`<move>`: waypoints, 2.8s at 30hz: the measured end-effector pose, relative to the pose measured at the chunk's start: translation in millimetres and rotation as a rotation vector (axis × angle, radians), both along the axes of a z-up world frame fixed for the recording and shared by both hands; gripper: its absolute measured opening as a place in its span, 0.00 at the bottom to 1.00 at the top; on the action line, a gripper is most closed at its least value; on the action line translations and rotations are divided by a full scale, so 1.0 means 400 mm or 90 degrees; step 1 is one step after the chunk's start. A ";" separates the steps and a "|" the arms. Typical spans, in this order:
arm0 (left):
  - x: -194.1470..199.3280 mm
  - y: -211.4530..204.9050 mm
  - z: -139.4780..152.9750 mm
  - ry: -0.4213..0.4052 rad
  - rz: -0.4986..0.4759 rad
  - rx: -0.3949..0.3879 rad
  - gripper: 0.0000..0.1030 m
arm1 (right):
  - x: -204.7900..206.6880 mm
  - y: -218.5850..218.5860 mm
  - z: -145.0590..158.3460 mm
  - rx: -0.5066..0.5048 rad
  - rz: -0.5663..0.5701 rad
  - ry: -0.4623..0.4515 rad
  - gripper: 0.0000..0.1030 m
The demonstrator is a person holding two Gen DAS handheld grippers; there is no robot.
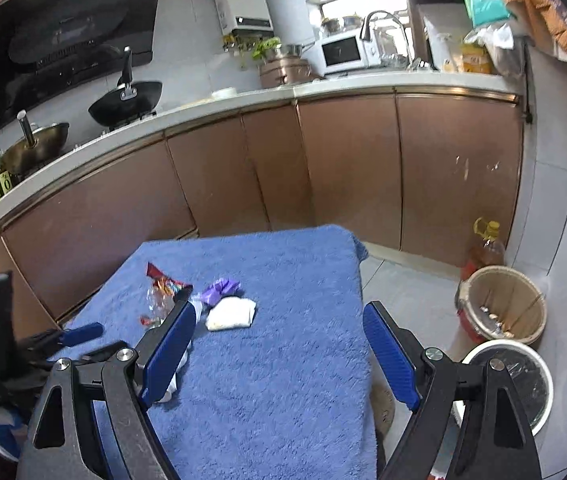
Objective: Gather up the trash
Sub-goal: 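Move both tools back over the table toward the green milk carton, then grasp the green milk carton with the left tool while the right tool grasps the white tissue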
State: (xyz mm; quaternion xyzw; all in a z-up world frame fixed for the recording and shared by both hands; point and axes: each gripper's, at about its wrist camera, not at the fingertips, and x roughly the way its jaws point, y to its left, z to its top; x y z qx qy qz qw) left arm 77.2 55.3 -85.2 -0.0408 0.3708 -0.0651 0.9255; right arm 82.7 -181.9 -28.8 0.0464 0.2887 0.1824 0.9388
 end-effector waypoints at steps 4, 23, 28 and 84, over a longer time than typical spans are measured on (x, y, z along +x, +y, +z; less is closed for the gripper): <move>0.042 -0.018 -0.060 0.043 0.024 0.020 0.71 | 0.036 0.017 -0.054 -0.006 0.023 0.034 0.82; 0.044 0.075 -0.157 0.095 0.068 -0.015 0.70 | 0.295 0.218 -0.272 -0.021 0.167 0.162 0.82; 0.017 0.159 -0.152 0.095 0.072 -0.115 0.64 | 0.342 0.271 -0.302 -0.038 0.183 0.177 0.82; -0.211 0.381 -0.017 -0.004 0.038 -0.372 0.31 | 0.174 0.214 -0.196 -0.046 0.149 0.129 0.07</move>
